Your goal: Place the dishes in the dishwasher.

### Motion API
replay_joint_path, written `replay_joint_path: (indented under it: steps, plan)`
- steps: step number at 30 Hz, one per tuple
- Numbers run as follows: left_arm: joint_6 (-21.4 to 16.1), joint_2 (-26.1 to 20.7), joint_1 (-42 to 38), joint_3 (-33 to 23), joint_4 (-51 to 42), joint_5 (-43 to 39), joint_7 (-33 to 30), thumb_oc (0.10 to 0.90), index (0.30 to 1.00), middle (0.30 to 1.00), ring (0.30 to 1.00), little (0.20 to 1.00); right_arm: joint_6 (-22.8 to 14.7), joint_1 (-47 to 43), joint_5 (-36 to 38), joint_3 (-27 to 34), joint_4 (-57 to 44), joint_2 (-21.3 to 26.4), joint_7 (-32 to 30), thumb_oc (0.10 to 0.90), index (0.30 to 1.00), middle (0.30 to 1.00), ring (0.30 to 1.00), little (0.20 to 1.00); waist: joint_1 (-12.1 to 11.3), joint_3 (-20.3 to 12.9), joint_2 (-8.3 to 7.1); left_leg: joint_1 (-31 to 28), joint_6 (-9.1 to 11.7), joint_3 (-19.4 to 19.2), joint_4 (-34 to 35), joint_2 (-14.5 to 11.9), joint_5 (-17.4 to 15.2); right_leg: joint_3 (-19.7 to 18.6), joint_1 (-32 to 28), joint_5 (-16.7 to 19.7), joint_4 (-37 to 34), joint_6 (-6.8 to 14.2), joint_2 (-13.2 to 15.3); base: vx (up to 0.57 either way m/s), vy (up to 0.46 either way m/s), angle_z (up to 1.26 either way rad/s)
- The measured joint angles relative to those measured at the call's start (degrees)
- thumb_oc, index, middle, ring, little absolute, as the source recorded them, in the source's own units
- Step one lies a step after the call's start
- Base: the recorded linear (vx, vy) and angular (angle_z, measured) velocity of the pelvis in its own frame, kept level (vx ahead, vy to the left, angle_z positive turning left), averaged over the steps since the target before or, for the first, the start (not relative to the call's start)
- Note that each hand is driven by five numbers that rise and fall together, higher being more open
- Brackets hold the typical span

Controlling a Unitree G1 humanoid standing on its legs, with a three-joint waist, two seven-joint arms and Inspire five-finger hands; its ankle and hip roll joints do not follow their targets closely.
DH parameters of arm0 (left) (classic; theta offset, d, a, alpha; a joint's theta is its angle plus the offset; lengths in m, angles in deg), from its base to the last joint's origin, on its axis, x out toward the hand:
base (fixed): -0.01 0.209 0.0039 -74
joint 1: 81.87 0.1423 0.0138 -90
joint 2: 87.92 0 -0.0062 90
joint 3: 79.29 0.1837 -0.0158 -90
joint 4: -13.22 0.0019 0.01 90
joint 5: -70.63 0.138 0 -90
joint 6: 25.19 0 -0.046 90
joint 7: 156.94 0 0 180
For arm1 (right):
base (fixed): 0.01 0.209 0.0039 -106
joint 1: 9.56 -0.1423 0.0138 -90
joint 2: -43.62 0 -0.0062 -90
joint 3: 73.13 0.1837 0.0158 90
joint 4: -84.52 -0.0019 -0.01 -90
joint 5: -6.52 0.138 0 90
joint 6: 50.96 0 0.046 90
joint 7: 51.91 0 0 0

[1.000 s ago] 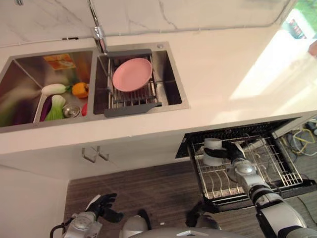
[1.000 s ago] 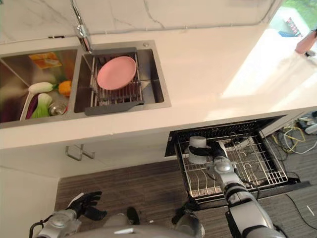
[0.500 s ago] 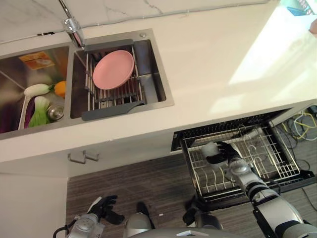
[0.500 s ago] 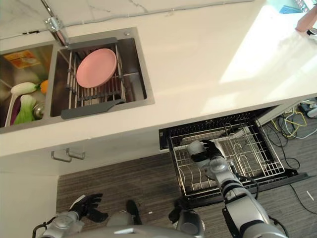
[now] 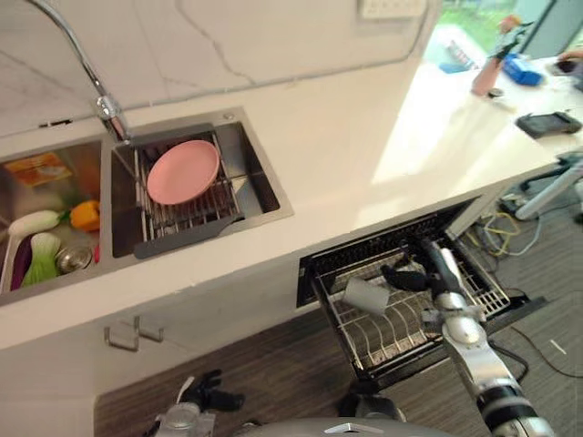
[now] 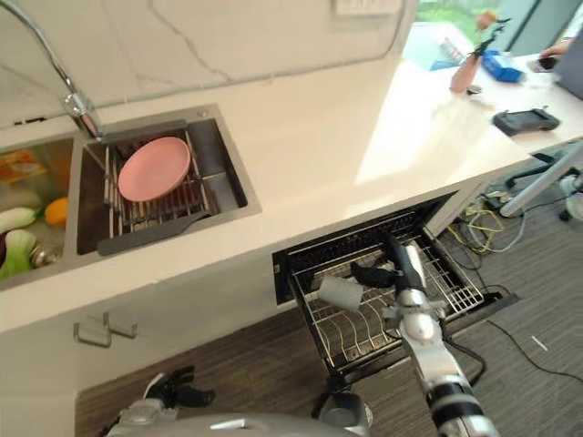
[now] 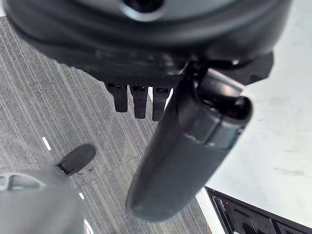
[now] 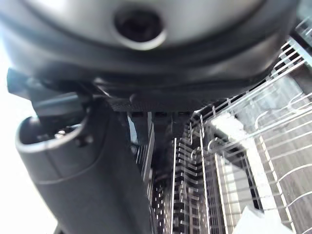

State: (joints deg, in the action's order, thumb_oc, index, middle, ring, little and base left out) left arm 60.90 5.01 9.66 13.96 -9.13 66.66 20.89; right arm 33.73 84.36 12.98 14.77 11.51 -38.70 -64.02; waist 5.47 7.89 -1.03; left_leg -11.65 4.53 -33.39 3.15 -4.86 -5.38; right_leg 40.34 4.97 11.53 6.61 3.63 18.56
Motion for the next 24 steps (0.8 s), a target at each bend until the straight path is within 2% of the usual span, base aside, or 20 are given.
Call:
replay_joint_path:
  steps: [2,4,5,6,7,8,10,11,12,13,14,15,16,17,18,19,20,21,23,24]
  plan:
    - [0.3,0.6,0.4,-0.2,2.0,0.0,-0.1,0.8,0.9,0.9,0.9,0.9,-0.1,3.2,0.4,3.0,-1.8,-0.7,0.1,0.8,0.9,0.9,0.9,0.9,2.2,0.3,0.16,-1.1,-1.9,-0.8,1.3,1.7,-0.4,-1.7,1.0,2.3,2.2,3.3,2.4,-0.11,0.229,-0.2]
    - [0.4,0.6,0.0,-0.2,4.0,0.0,-0.3,0.8,0.9,0.9,0.9,0.9,-0.1,4.3,0.5,4.3,-2.8,-2.2,-0.4,0.8,0.9,0.9,0.9,0.9,3.8,0.7,0.07,-0.9,-2.8,-1.3,1.6,3.0,0.3,-3.0,2.8,4.8,3.6,3.8,3.9,-0.11,0.226,-0.19]
    - [0.7,0.6,-0.5,0.0,4.4,0.0,-0.3,0.8,0.9,0.9,0.9,0.9,-0.2,4.8,0.5,4.3,-3.0,-2.7,-0.9,0.8,0.9,0.9,0.9,0.9,4.2,1.2,0.09,-0.9,-3.6,-2.1,1.6,3.6,0.2,-3.0,4.0,6.1,4.7,5.5,4.8,-0.13,0.307,-0.27]
    - [0.7,0.2,-0.6,0.3,4.8,0.0,-0.2,0.8,0.9,0.9,0.9,0.9,-0.2,5.0,1.0,4.0,-3.6,-3.7,-0.7,0.8,0.9,0.9,0.9,0.9,4.2,1.5,0.01,-0.6,-4.2,-3.0,1.5,3.9,0.2,-2.6,4.5,8.0,4.9,5.8,4.8,-0.07,0.195,-0.3]
    - [0.8,0.2,-0.3,0.2,5.3,0.0,-0.1,0.8,0.9,0.9,0.9,0.9,-0.3,5.0,1.6,3.3,-3.8,-3.8,-0.6,0.8,0.9,0.9,0.9,0.9,4.1,1.9,0.84,-0.7,-4.3,-3.4,1.6,3.8,0.3,-2.6,5.0,7.7,6.2,5.8,5.3,-0.04,0.094,-0.23]
    - [0.9,0.4,-0.3,0.2,5.4,0.0,0.0,0.8,0.9,0.9,0.9,0.9,-0.4,5.8,2.8,3.0,-4.7,-3.8,0.1,0.8,0.9,0.9,0.9,0.9,4.1,2.1,1.19,-1.0,-4.4,-3.7,1.6,3.1,0.3,-2.7,5.5,4.4,9.6,6.4,5.3,-0.09,0.054,-0.14]
    - [0.9,0.7,1.2,-0.3,5.0,-0.8,0.3,0.8,0.9,0.9,0.9,0.9,-0.5,7.5,4.7,2.5,-8.7,-3.9,1.3,0.8,0.9,0.9,0.9,0.9,3.0,2.0,3.08,-0.7,-4.4,-4.8,1.9,1.8,0.6,-2.5,5.9,-2.9,18.7,7.4,3.8,-0.11,-0.016,-0.32]
    - [0.9,0.7,3.1,-1.8,4.1,-2.3,0.5,0.8,0.9,0.9,0.9,0.9,-0.5,6.7,6.2,1.5,-10.2,-3.9,1.9,0.8,0.9,0.9,0.9,0.9,2.2,1.6,3.59,-1.0,-4.1,-7.1,2.1,0.8,0.8,-1.9,5.9,-8.5,22.8,5.9,2.1,-0.07,-0.125,-0.72]
    - [1.1,0.5,4.3,-1.9,4.0,-2.9,0.8,0.8,0.9,0.9,0.9,0.9,-1.2,6.7,7.2,1.4,-11.6,-4.0,2.2,0.8,0.9,0.9,0.9,0.9,1.4,1.3,3.45,-0.8,-3.8,-8.3,1.6,0.7,0.9,-0.6,4.0,-11.7,22.2,5.5,0.0,-0.11,-0.221,-1.0]
    - [1.5,-0.4,4.6,-2.9,4.4,-3.6,1.1,0.8,0.9,0.9,0.9,0.9,-2.5,6.6,7.5,0.8,-13.3,-4.0,2.4,0.8,0.9,0.9,0.9,0.9,-0.4,0.8,2.4,-0.8,-3.6,-9.4,0.8,0.4,1.0,-0.7,1.1,-15.1,14.7,3.6,-3.3,-0.02,-0.153,-0.76]
    - [1.6,-1.1,4.8,-4.1,4.7,-4.6,1.1,0.8,0.9,0.9,0.9,0.9,-2.8,6.4,7.6,0.8,-14.8,-3.9,2.7,0.8,0.9,0.9,0.9,0.9,-1.1,0.5,1.21,-0.6,-3.5,-9.8,-0.1,0.6,1.0,-2.1,-0.7,-16.4,8.8,0.8,-6.2,-0.04,-0.208,-0.78]
    - [1.6,-1.2,4.7,-5.8,5.4,-4.9,1.1,0.8,0.9,0.9,0.9,0.9,-3.0,5.5,7.7,0.7,-16.9,-3.1,2.9,0.8,0.9,0.9,0.9,0.9,-2.5,0.3,1.24,0.1,-3.3,-10.8,-2.4,-0.9,0.9,-4.8,-2.2,-13.2,2.8,-3.2,-9.5,-0.08,-0.19,-0.6]
    - [1.5,-1.5,4.7,-6.0,5.7,-5.0,1.1,0.8,0.9,0.9,0.9,0.9,-3.2,4.7,7.7,0.7,-17.7,-3.0,2.9,0.8,0.9,0.9,0.9,0.9,-3.0,0.1,0.87,0.6,-3.3,-11.1,-4.5,-1.6,0.9,-5.5,-2.8,-12.4,0.6,-3.9,-10.5,-0.2,-0.238,-0.6]
    - [0.9,-1.7,4.6,-6.9,6.1,-5.8,0.8,0.8,0.9,0.9,0.9,0.9,-4.2,3.0,7.7,0.9,-19.4,-3.1,2.4,0.8,0.9,0.9,0.9,0.9,-3.7,-0.3,0.05,4.1,-1.4,-11.3,-13.7,-4.9,-0.3,-6.1,-4.4,-10.8,-4.1,-4.9,-12.2,-0.18,-0.193,-0.29]
    - [0.6,-2.5,3.8,-6.9,5.8,-5.8,0.7,0.8,0.9,0.9,0.9,0.9,-5.0,2.8,7.7,1.3,-20.9,-2.9,1.8,0.8,0.9,0.9,0.9,0.9,-3.5,-0.5,-0.74,7.5,0.8,-11.7,-21.3,-8.1,-1.5,-5.9,-4.7,-10.2,-6.0,-5.7,-12.5,-0.24,-0.107,-0.13]
    - [0.3,-3.0,2.9,-6.8,5.2,-6.2,0.7,0.8,0.9,0.9,0.9,0.9,-6.6,1.7,7.6,1.5,-22.9,-1.6,1.1,0.8,0.9,0.9,0.9,0.9,-4.1,-0.2,-0.83,11.5,5.1,-11.3,-29.4,-11.7,-1.5,-5.6,-4.9,-9.2,-7.8,-6.5,-12.8,-0.17,0.007,0.08]
    - [0.1,-2.4,2.5,-6.7,4.2,-6.6,0.6,0.8,0.9,0.9,0.9,0.9,-8.3,-0.9,7.2,2.1,-23.2,0.1,0.5,0.8,0.9,0.9,0.9,0.9,-4.1,0.5,-0.21,15.1,9.9,-10.6,-33.5,-13.9,-0.3,-5.2,-5.2,-8.7,-8.8,-6.9,-13.3,-0.17,0.042,0.04]
    - [-0.1,-1.9,2.3,-6.6,3.4,-6.7,0.7,0.8,0.9,0.9,0.9,0.9,-8.9,-2.5,7.1,2.4,-22.0,0.7,0.1,0.8,0.9,0.9,0.9,0.9,-3.9,0.8,-0.28,16.7,10.4,-9.6,-34.9,-14.9,0.2,-5.0,-5.6,-8.3,-9.8,-6.9,-13.8,-0.06,0.243,0.12]
    - [-0.3,-1.3,1.8,-6.8,3.7,-6.6,0.6,0.8,0.9,0.9,0.9,0.9,-9.1,-3.2,7.4,3.8,-19.6,0.4,-0.6,0.8,0.9,0.9,0.9,0.9,-3.0,0.7,0.55,16.5,9.8,-9.4,-30.5,-16.4,1.0,-2.7,-7.6,-8.0,-12.0,-6.7,-14.9,-0.02,0.268,0.28]
    - [-0.3,-0.9,1.7,-7.0,4.2,-6.6,0.6,0.8,0.9,0.9,0.9,0.9,-9.1,-2.5,7.7,4.9,-19.0,-0.6,-0.7,0.8,0.9,0.9,0.9,0.9,-2.5,0.6,0.73,15.1,8.1,-10.2,-26.4,-16.7,1.2,-1.4,-8.3,-8.6,-12.2,-5.9,-15.1,0.0,0.274,0.28]
